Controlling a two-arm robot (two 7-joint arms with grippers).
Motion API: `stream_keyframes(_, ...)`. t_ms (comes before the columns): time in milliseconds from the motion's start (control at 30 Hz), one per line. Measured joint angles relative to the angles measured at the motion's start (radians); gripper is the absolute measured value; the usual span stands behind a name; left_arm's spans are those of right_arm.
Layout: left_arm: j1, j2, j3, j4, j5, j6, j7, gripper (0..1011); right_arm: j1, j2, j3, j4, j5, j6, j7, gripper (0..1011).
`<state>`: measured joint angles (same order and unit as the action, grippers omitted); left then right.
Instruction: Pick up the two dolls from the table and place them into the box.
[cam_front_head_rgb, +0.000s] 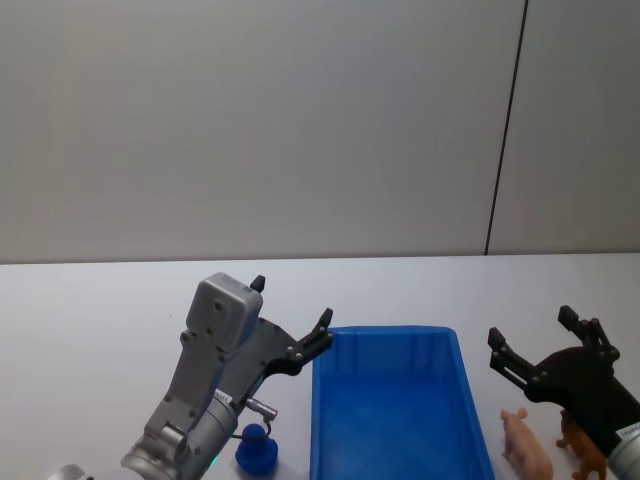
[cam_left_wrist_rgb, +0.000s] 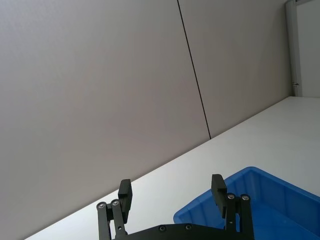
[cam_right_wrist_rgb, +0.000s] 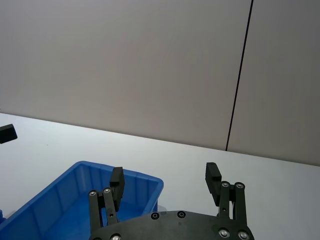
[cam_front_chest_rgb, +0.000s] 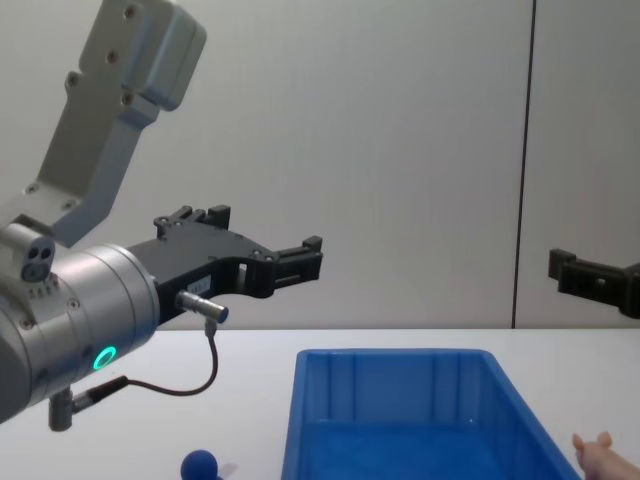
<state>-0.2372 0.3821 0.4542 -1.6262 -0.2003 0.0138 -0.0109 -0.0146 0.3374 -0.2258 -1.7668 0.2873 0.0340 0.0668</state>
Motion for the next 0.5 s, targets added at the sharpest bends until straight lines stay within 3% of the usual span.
stream_keyframes(500, 0.0, 0.0, 0.0, 0.0, 0.0, 0.0, 0.0, 1002, -0.001, 0.0, 0.0, 0.0, 0.0, 0.0, 0.0, 1001)
